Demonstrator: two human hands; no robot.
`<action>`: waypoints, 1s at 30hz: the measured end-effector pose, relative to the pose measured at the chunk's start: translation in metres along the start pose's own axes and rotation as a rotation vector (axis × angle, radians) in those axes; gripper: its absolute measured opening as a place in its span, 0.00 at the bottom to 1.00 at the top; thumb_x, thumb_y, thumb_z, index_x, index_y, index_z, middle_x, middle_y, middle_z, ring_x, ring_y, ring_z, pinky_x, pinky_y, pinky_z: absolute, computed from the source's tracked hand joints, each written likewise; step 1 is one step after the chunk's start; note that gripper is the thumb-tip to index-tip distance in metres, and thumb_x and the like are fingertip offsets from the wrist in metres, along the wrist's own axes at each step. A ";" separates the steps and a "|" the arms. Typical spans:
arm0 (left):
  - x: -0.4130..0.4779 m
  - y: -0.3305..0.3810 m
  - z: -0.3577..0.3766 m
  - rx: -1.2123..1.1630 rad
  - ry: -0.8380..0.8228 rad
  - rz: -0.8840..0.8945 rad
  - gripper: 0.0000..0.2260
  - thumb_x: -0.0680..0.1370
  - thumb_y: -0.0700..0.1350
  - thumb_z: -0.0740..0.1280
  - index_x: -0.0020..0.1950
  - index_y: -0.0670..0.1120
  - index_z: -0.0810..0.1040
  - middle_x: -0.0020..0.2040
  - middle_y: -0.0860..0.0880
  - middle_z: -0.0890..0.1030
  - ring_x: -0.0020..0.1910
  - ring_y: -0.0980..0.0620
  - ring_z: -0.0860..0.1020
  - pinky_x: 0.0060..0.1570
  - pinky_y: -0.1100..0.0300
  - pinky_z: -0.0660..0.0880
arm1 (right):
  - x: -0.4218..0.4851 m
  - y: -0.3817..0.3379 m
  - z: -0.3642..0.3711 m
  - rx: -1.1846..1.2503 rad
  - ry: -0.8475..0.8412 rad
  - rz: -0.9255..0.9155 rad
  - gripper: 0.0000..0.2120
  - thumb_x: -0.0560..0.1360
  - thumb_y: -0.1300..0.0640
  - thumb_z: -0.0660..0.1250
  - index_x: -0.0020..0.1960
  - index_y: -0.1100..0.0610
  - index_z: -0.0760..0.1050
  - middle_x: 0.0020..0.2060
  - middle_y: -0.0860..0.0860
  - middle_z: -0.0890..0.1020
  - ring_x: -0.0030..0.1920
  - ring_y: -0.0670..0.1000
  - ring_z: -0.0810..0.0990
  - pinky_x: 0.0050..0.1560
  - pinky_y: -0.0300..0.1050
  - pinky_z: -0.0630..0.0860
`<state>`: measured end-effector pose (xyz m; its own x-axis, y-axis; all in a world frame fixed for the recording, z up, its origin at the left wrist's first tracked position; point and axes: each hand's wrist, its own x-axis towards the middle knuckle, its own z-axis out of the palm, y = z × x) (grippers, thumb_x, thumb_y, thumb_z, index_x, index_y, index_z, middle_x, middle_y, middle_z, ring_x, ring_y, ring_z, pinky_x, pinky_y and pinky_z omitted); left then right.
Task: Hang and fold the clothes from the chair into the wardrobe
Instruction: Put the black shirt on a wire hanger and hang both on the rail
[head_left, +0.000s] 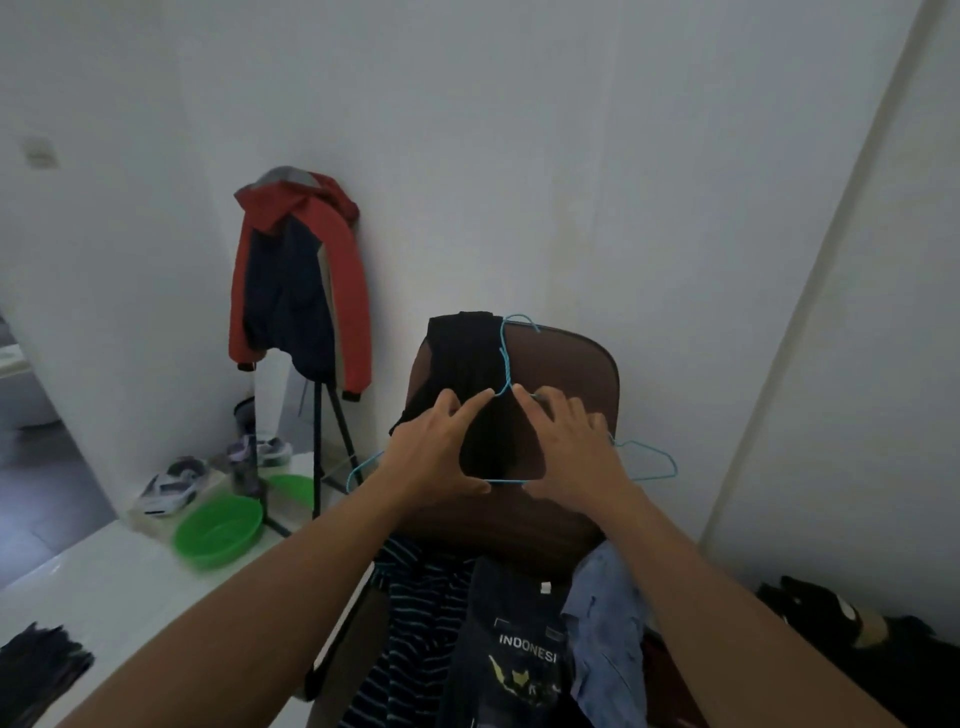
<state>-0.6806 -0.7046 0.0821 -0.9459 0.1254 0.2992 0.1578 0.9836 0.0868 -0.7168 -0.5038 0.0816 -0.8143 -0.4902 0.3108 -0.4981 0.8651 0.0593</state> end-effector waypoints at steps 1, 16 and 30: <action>0.019 -0.013 0.007 -0.008 0.008 0.011 0.52 0.65 0.67 0.75 0.79 0.60 0.47 0.61 0.52 0.67 0.47 0.57 0.69 0.34 0.65 0.62 | 0.021 0.003 0.009 0.000 0.003 0.005 0.58 0.64 0.42 0.77 0.80 0.47 0.42 0.74 0.53 0.58 0.69 0.57 0.64 0.65 0.59 0.68; 0.297 -0.172 0.107 0.056 0.190 0.126 0.47 0.67 0.69 0.70 0.79 0.56 0.54 0.71 0.49 0.69 0.67 0.46 0.66 0.64 0.46 0.62 | 0.303 0.051 0.104 -0.030 -0.006 0.204 0.55 0.65 0.45 0.76 0.80 0.47 0.44 0.73 0.53 0.59 0.69 0.58 0.65 0.65 0.60 0.67; 0.382 -0.188 0.165 -0.132 -0.047 -0.018 0.34 0.75 0.58 0.71 0.78 0.61 0.60 0.76 0.48 0.61 0.72 0.44 0.60 0.63 0.40 0.72 | 0.399 0.130 0.134 0.025 0.091 0.485 0.57 0.64 0.40 0.78 0.80 0.48 0.44 0.75 0.54 0.57 0.68 0.60 0.65 0.62 0.60 0.67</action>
<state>-1.1187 -0.8204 0.0234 -0.9606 0.1166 0.2523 0.1736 0.9606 0.2172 -1.1465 -0.6010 0.0864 -0.9254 -0.0197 0.3784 -0.0763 0.9879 -0.1352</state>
